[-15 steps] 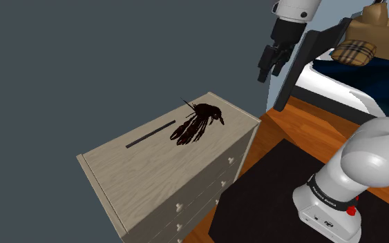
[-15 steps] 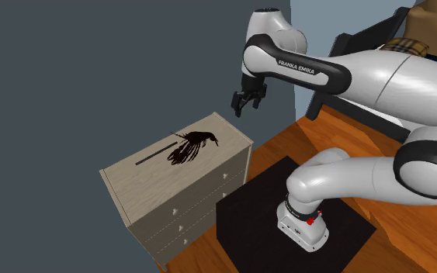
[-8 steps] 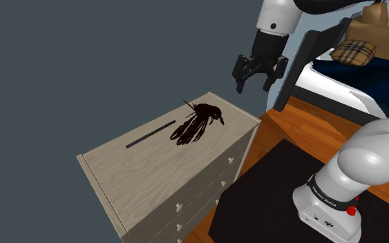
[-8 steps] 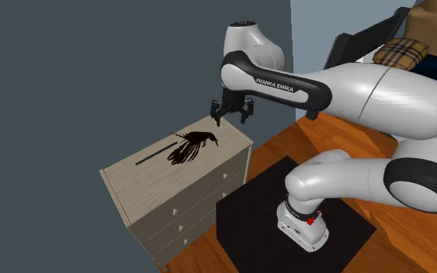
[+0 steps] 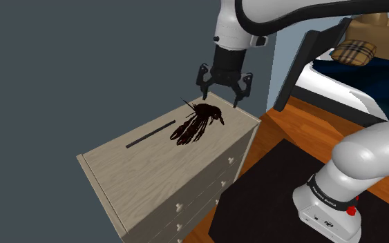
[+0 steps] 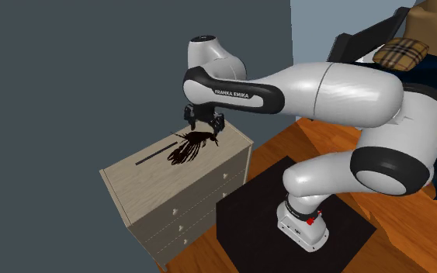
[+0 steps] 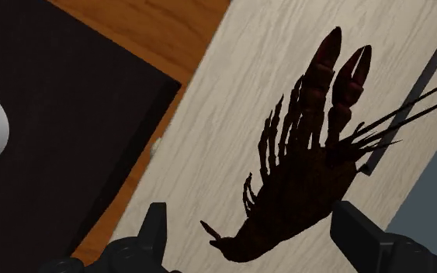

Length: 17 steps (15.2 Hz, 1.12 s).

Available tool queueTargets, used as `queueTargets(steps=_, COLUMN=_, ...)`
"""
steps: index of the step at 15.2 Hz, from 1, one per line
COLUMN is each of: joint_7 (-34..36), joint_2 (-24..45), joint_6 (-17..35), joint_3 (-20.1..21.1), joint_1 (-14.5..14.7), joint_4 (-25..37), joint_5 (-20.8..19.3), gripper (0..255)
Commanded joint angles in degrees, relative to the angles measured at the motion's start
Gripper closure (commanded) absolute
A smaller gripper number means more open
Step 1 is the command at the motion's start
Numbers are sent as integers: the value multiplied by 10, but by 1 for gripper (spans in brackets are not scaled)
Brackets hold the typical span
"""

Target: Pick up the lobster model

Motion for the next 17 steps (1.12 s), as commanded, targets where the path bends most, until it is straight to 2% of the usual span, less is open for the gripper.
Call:
queueTargets(steps=1, joint_7=109, joint_2=39, joint_6=15, joint_3=47, joint_1=-35, joint_4=31, joint_5=0, gripper=0)
queueTargets(steps=3, joint_7=211, joint_2=86, joint_6=34, joint_3=96, joint_1=-74, joint_4=63, joint_5=-12, gripper=0)
queueTargets(steps=11, joint_7=211, joint_2=100, joint_6=94, joint_3=116, joint_1=-76, joint_4=17, joint_5=-9, gripper=0)
queueTargets(steps=13, joint_7=211, joint_2=100, joint_6=94, joint_3=116, joint_1=-76, joint_4=17, joint_5=-9, gripper=0)
queueTargets(steps=14, joint_7=212, joint_2=100, joint_6=94, joint_3=117, joint_1=-76, joint_4=18, joint_5=-9, gripper=255)
queueTargets(steps=17, joint_7=212, joint_2=100, joint_6=94, joint_3=117, joint_1=-76, joint_4=18, joint_5=-9, gripper=255)
